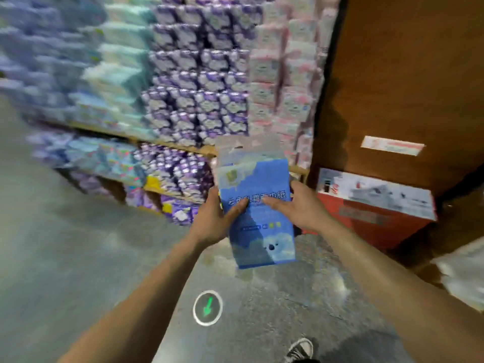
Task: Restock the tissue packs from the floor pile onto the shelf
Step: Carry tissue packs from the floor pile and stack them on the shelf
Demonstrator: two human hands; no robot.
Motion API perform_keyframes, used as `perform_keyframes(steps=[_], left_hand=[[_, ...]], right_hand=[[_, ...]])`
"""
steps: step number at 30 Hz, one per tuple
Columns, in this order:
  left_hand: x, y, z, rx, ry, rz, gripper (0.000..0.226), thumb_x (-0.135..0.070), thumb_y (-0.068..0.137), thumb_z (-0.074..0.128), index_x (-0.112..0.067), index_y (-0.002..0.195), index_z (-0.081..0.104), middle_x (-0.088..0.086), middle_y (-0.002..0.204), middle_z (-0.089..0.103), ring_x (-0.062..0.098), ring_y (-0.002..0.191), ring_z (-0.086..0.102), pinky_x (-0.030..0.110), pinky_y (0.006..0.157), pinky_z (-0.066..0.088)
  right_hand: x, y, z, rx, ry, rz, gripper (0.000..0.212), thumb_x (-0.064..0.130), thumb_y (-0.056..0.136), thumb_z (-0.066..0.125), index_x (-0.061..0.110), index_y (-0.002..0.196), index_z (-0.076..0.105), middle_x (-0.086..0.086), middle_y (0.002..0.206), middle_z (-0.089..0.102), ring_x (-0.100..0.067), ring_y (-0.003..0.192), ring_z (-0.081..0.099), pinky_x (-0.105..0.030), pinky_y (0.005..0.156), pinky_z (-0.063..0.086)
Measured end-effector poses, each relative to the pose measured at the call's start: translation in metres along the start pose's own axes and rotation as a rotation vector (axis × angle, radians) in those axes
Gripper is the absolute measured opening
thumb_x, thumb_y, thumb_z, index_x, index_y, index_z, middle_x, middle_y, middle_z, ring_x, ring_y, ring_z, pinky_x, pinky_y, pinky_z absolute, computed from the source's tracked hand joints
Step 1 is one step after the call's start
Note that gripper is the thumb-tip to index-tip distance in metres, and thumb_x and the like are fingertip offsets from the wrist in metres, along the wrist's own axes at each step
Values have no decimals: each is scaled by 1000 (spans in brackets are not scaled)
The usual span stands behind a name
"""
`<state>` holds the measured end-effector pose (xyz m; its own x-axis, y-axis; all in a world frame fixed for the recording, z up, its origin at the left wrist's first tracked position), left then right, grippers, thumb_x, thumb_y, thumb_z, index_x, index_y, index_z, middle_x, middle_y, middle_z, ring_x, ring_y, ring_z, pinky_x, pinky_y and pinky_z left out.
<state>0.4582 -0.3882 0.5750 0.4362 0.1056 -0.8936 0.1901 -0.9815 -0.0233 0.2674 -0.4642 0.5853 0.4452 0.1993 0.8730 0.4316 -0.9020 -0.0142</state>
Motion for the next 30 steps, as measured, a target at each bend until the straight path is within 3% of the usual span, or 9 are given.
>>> perform_keyframes(steps=[4,8,12,16,19,22,24,30], left_hand=[[39,-92,-144,-225,56,-26,61,-74,75,63,-42,125,48,-11,125,63,13,111,65,50,80,59],[74,-199,-286,-429,146,-130,73,-86,66,61,-37,119,51,-7,113,67,20,100,69,52,69,60],[96,-310,-408,-642,168,-193,63,-74,74,63,-32,120,50,-12,109,65,18,97,69,49,71,60],[133,-417,-509,-851,156,-281,61,-71,76,63,-34,121,46,-9,113,66,20,99,68,51,73,60],[166,-495,-580,-1001,169,-358,55,-66,80,65,-34,120,46,-9,113,66,18,100,67,50,74,60],[193,-573,-652,-1169,197,-445,45,-53,85,70,-29,115,48,-9,107,67,16,97,66,42,78,58],[209,-632,-699,-1305,213,-503,45,-47,85,72,-23,115,49,-10,104,65,14,96,65,32,78,52],[239,-784,-802,-1600,204,-651,52,-46,84,74,-20,119,47,-8,108,64,14,98,64,29,81,49]], right_hand=[[109,-16,124,152,7,-157,42,37,87,77,29,124,60,16,115,67,-6,107,64,-25,90,52],[221,-48,252,291,1,-277,27,37,87,77,26,108,65,9,103,70,-12,97,67,-33,86,54],[325,-82,377,435,2,-386,24,42,85,78,24,96,66,11,90,70,-7,85,68,-21,75,53],[415,-115,508,584,-8,-487,70,77,62,72,15,95,71,4,94,75,-16,88,71,-43,81,59],[480,-147,612,726,-5,-590,52,62,73,78,13,89,73,2,88,76,-17,82,71,-43,76,59],[548,-190,714,889,77,-677,30,43,81,81,22,98,67,10,94,73,-11,87,70,-36,79,59],[597,-224,787,1012,111,-753,29,31,83,81,27,104,62,16,98,70,-1,89,67,-29,81,57],[726,-330,954,1260,155,-967,32,31,83,81,31,109,63,15,101,72,-7,93,69,-43,88,57]])
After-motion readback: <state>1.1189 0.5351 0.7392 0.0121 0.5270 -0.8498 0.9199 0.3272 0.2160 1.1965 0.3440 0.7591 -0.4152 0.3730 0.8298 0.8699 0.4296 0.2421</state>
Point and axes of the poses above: each hand's wrist, its own y-axis towards the middle knuckle, its own z-axis out of the palm, x = y × z, the point moved 9 cm from there along y, towards the middle knuckle
